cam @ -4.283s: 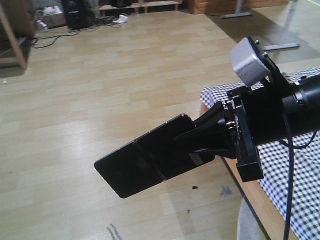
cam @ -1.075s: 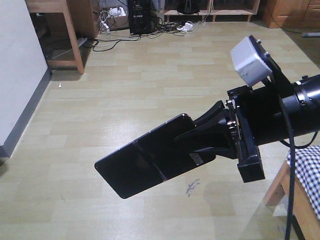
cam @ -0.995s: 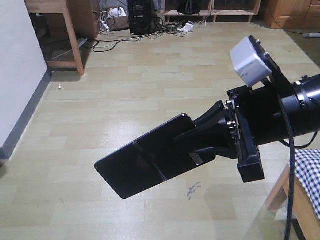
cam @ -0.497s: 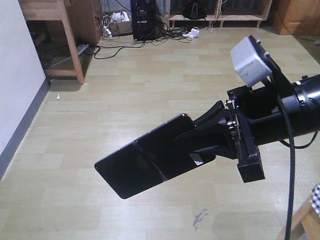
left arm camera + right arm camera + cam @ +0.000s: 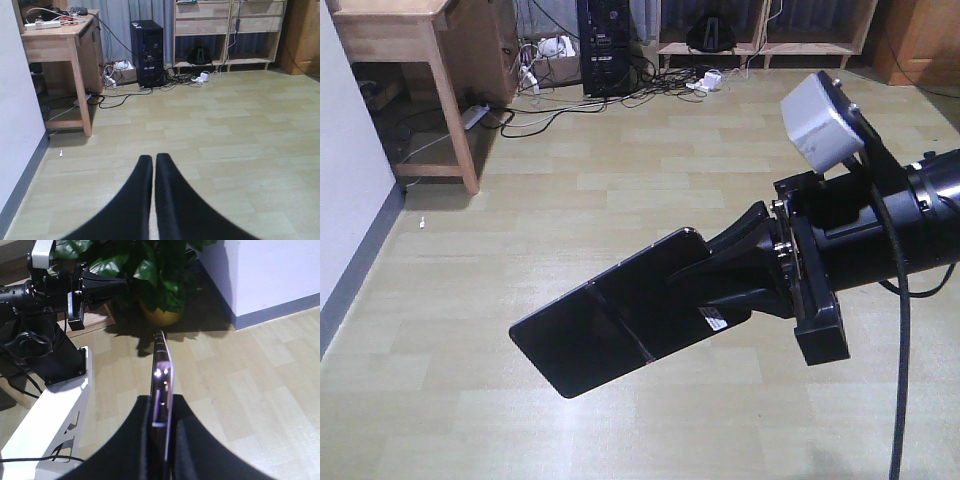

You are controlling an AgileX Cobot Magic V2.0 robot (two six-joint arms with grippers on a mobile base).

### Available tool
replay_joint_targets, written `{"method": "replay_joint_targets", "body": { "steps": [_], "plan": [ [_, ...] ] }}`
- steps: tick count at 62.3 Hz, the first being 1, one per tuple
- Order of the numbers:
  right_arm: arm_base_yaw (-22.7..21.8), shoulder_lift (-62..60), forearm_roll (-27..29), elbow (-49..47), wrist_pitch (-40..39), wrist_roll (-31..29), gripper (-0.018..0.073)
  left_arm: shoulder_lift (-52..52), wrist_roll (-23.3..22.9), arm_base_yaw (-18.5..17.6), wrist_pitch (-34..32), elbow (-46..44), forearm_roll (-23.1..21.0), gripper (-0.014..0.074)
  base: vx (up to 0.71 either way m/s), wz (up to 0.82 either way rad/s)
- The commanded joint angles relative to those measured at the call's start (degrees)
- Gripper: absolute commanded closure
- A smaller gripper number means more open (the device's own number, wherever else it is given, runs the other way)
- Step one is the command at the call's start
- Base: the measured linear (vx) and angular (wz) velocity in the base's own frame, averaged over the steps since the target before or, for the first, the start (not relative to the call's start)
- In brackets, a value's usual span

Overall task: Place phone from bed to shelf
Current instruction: 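Drive the base across the floor carrying the phone in the right gripper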

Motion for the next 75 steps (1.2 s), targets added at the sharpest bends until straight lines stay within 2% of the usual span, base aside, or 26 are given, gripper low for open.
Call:
{"method": "replay_joint_targets", "body": {
  "steps": [1, 75],
  "plan": [
    [-0.12, -1.79, 5.41, -1.48, 3.98, -0.25, 0.0560, -0.28, -0.22, 0.04, -4.09, 0.09, -0.55, 0.0596, 0.36, -0.01],
    [-0.12, -1.79, 5.41, -1.48, 3.98, -0.25, 0.0560, -0.28, -0.22, 0.04, -4.09, 0.09, -0.55, 0.0596, 0.39, -0.01]
  ]
}}
